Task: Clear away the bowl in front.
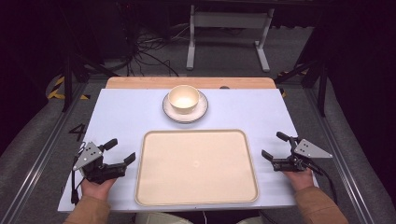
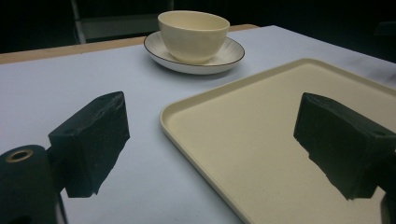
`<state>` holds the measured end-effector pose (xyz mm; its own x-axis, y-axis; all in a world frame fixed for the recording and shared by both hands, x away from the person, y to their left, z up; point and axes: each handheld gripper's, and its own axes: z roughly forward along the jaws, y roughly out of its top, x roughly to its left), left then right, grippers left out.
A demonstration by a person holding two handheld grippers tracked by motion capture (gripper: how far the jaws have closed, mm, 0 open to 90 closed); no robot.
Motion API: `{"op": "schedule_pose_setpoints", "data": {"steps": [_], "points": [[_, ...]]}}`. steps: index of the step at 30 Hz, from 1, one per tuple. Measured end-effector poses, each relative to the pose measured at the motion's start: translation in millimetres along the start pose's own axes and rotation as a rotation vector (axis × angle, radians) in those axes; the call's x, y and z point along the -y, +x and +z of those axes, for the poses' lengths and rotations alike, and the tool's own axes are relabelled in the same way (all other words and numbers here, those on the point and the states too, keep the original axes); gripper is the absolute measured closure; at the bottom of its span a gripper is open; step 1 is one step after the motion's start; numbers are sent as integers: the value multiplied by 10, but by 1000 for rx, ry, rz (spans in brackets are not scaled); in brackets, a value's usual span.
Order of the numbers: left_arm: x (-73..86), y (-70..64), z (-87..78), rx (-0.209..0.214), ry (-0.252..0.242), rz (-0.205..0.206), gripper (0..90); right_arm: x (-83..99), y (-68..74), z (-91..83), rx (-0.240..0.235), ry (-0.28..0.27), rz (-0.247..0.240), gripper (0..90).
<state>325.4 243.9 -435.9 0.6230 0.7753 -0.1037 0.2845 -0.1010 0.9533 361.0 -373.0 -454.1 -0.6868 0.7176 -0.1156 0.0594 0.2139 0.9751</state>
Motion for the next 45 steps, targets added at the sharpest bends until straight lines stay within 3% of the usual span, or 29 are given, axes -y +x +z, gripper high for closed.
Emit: {"op": "schedule_pose_setpoints", "data": {"steps": [11, 14, 28, 45], "points": [[-134, -35, -39, 1, -15, 22, 110, 0, -3, 3, 1, 0, 3, 55], [-188, -43, -58, -18, -8, 15, 158, 0, -5, 3, 1, 2, 4, 55], [-342, -70, 12, 25, -4, 3, 135, -1, -7, 6, 1, 5, 6, 55], [-561, 73, 341, 31, 13, -25, 134, -2, -8, 7, 0, 6, 6, 55]]}}
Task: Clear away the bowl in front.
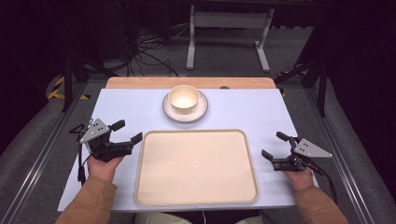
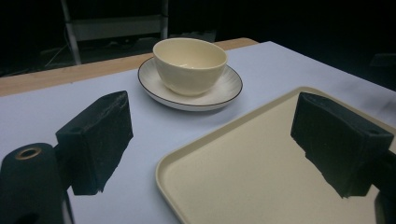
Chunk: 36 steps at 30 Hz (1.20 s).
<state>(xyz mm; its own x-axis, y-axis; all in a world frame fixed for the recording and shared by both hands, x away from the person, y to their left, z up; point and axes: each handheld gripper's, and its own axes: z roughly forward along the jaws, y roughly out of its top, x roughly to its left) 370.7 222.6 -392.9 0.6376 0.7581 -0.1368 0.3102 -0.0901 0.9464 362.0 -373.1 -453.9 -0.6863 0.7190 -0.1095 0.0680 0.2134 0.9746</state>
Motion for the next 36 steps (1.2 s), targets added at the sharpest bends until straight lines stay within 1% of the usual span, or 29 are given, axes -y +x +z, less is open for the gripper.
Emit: {"op": "schedule_pose_setpoints", "data": {"steps": [2, 9, 13, 14, 16, 18, 22, 29, 36], "points": [[-9, 1, 15, 0, 2, -2, 134, 0, 0, 0, 0, 0, 0, 55], [-123, 33, 157, 5, 12, 0, 132, 0, -1, 1, -1, 1, 0, 55], [-151, 45, 198, 13, 12, -12, 133, -1, -1, 1, -2, 1, 0, 55], [-166, 43, 213, 22, 10, -26, 133, 0, -1, 1, -2, 1, -1, 55], [-194, 30, 243, 29, 0, -29, 134, -1, -1, 2, -2, 1, 0, 55], [-225, 19, 282, 30, 4, -20, 134, -1, -1, 2, -2, 1, 0, 55], [-263, 19, 334, 26, 4, -19, 132, 0, -1, 1, -3, 1, -1, 55], [-337, 63, 474, 8, 4, -20, 128, -1, -1, 1, -4, 1, -2, 55], [-406, 91, 603, -11, 20, -14, 126, 0, -1, 1, -5, 1, -1, 55]]}}
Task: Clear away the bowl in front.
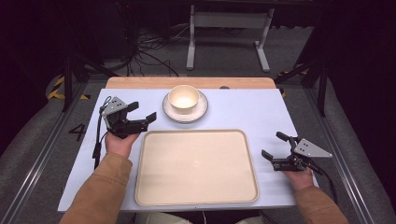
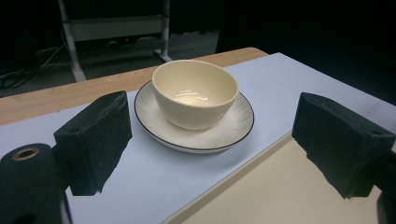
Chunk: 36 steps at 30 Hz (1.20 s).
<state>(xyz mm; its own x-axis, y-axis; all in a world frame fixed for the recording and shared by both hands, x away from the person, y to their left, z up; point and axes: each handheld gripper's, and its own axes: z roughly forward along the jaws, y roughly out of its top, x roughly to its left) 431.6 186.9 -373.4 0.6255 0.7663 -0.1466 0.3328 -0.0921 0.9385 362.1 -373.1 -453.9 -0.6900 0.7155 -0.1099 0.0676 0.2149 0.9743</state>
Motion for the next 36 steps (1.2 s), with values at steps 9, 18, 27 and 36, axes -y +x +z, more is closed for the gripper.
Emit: {"op": "schedule_pose_setpoints", "data": {"steps": [9, 18, 27, 36], "points": [[-104, 8, 142, -14, 3, 27, 126, 0, 0, -1, 0, -1, 0, 54], [-198, 28, 313, -19, -5, 27, 130, 1, 1, -1, 0, -1, 0, 54], [-290, 53, 446, -25, 5, 32, 123, 0, 0, 1, 2, 1, 1, 55], [-390, 110, 581, -43, 5, 32, 118, -1, 1, 3, 3, 2, 2, 55]]}}
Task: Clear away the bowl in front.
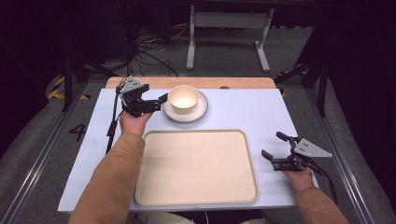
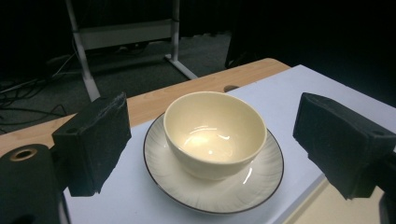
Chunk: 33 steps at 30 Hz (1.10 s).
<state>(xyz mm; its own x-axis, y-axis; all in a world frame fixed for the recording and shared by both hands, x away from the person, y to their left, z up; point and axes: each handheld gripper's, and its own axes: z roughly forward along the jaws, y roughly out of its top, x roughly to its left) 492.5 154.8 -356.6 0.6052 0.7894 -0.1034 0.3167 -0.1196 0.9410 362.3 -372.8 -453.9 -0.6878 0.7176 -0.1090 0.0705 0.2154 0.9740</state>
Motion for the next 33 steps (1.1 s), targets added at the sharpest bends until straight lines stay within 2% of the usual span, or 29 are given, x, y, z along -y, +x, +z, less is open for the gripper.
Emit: {"op": "schedule_pose_setpoints", "data": {"steps": [5, 11, 14, 15, 17, 18, 21, 23, 25, 27, 29, 31, 32, 33], "points": [[-65, 25, 72, -12, 8, 17, 115, -1, -1, 0, 0, 1, -3, 55], [-124, 15, 157, 11, 10, 4, 111, 0, 1, -1, 0, 1, -2, 55], [-140, 10, 203, 4, 14, 12, 102, 0, 2, -2, 0, 0, -2, 55], [-138, 20, 229, 16, 11, 4, 104, 0, 2, -2, -2, -1, -2, 55], [-150, 36, 256, -5, 52, -6, 109, 1, 2, -3, -2, -2, -3, 55], [-150, 36, 256, -5, 52, -6, 111, 1, 2, -3, -2, -2, -3, 55], [-165, 68, 292, -68, 75, 19, 111, 1, 2, -2, -3, -2, -2, 55], [-175, 81, 308, -76, 87, 28, 121, 0, 3, -3, -3, -1, -3, 55], [-183, 99, 340, -59, 113, 10, 137, 0, 3, -2, -3, -1, -3, 55], [-180, 102, 359, -58, 120, -4, 137, 0, 4, -2, -3, -1, -3, 55], [-184, 122, 405, -68, 156, -58, 115, 0, 5, -2, -2, -1, -4, 55], [-194, 150, 455, -87, 199, -90, 114, 0, 5, -2, -2, -1, -4, 55], [-199, 164, 479, -84, 214, -111, 114, 1, 6, -3, -3, -3, -5, 55], [-204, 175, 497, -80, 223, -112, 113, 1, 7, -3, -3, -3, -6, 55]]}}
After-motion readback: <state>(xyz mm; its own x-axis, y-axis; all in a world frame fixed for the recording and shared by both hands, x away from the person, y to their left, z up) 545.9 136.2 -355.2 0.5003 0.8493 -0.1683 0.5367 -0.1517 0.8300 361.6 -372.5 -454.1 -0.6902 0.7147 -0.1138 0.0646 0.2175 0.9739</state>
